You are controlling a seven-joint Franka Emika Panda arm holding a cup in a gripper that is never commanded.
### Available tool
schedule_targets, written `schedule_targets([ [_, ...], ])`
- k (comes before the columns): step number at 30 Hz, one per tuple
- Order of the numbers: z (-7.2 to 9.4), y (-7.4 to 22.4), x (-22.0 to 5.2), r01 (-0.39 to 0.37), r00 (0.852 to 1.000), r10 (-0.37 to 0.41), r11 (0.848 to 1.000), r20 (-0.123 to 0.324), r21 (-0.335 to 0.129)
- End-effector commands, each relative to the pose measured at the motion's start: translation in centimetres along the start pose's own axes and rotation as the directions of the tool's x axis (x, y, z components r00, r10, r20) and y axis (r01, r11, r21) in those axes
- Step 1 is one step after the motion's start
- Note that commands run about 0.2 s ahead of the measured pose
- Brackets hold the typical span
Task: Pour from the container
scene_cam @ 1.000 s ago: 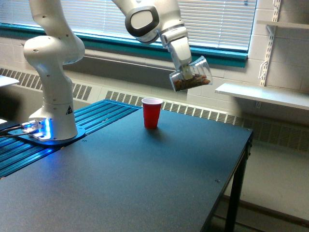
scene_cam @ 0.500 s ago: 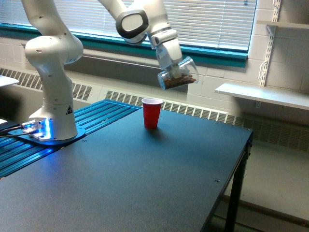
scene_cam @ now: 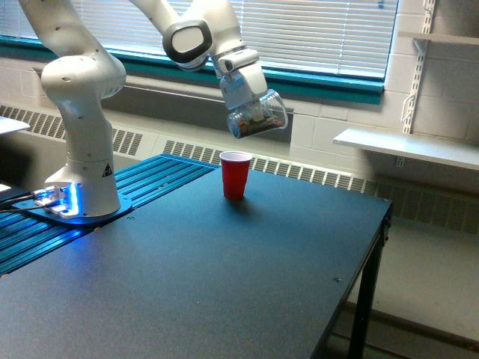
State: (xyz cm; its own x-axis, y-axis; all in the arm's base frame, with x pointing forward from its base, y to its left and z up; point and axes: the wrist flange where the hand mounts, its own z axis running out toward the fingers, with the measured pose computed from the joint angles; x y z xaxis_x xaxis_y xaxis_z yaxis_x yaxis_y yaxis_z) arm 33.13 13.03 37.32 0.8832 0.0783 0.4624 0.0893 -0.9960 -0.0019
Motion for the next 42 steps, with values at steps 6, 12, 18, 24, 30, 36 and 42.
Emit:
schedule_targets([
  [6,-1.1,-2.0,-3.3,0.174,0.985,-0.174,0.983,0.006,0.056],
  [12,-2.2,-2.9,-3.6,0.232,0.972,-0.233,0.970,0.001,0.073],
  [18,-3.1,-3.7,-4.1,0.277,0.961,-0.278,0.957,0.003,0.085],
  [24,-3.6,-4.7,-4.7,0.312,0.949,-0.315,0.944,0.017,0.102],
  [30,-4.1,-6.0,-5.7,0.334,0.939,-0.341,0.933,0.035,0.131],
  [36,-4.3,-7.2,-6.7,0.354,0.929,-0.366,0.923,0.059,0.152],
  [42,-4.2,-7.9,-7.5,0.363,0.921,-0.380,0.917,0.084,0.166],
])
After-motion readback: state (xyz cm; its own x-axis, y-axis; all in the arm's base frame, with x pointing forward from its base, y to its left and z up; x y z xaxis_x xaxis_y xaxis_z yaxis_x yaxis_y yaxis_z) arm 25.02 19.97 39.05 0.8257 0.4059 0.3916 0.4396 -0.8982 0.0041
